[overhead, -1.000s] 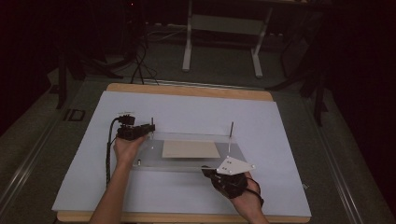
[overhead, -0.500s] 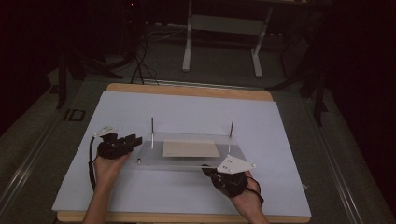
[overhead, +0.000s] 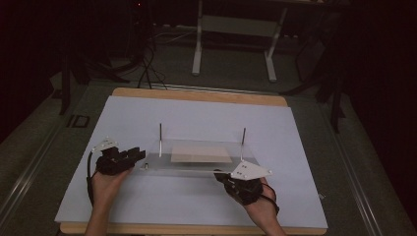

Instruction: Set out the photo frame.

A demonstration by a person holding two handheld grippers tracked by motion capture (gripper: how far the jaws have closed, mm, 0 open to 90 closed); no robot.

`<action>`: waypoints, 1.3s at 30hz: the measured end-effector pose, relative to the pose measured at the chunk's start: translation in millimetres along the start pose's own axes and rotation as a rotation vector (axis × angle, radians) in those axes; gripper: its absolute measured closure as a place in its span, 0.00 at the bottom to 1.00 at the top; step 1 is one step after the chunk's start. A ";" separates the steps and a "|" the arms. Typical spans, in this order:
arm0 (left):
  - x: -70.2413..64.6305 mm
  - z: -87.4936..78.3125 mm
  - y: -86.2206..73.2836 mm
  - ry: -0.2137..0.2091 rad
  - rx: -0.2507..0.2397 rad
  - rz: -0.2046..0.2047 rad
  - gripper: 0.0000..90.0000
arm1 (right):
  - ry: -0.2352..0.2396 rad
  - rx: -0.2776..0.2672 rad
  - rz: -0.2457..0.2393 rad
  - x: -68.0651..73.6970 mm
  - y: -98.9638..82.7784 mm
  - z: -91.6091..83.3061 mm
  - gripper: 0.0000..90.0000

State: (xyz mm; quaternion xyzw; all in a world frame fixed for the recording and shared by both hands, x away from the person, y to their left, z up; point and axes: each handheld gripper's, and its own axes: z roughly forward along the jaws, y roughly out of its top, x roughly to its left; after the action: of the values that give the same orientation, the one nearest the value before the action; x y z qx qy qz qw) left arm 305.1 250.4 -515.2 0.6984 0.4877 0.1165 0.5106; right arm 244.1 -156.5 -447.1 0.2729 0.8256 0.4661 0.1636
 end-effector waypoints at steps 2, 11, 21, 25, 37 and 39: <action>-1.7 -0.7 0.9 0.004 0.007 0.027 0.74 | 0.000 -0.001 0.000 -0.6 1.0 -0.1 1.00; -5.4 -3.5 2.4 -0.015 -0.016 0.087 0.73 | -0.003 -0.012 0.001 -4.4 7.0 -0.3 1.00; -4.8 -3.3 1.5 -0.003 -0.019 0.119 0.69 | -0.007 -0.016 0.006 -8.5 11.1 0.0 1.00; -7.9 -2.9 2.4 -0.011 -0.030 0.138 0.67 | -0.012 -0.020 0.008 -10.3 12.8 0.2 1.00; -16.7 -6.2 8.8 -0.007 -0.064 0.197 0.59 | -0.019 -0.039 0.017 -15.5 20.0 0.5 1.00; -18.7 -5.0 9.6 -0.002 -0.064 0.209 0.56 | -0.021 -0.041 0.017 -16.4 21.3 0.5 1.00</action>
State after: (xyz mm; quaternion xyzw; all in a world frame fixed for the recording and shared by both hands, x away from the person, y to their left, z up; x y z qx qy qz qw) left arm 297.9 238.4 -498.8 0.7290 0.4077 0.1838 0.5183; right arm 263.8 -157.1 -428.9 0.2814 0.8118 0.4813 0.1736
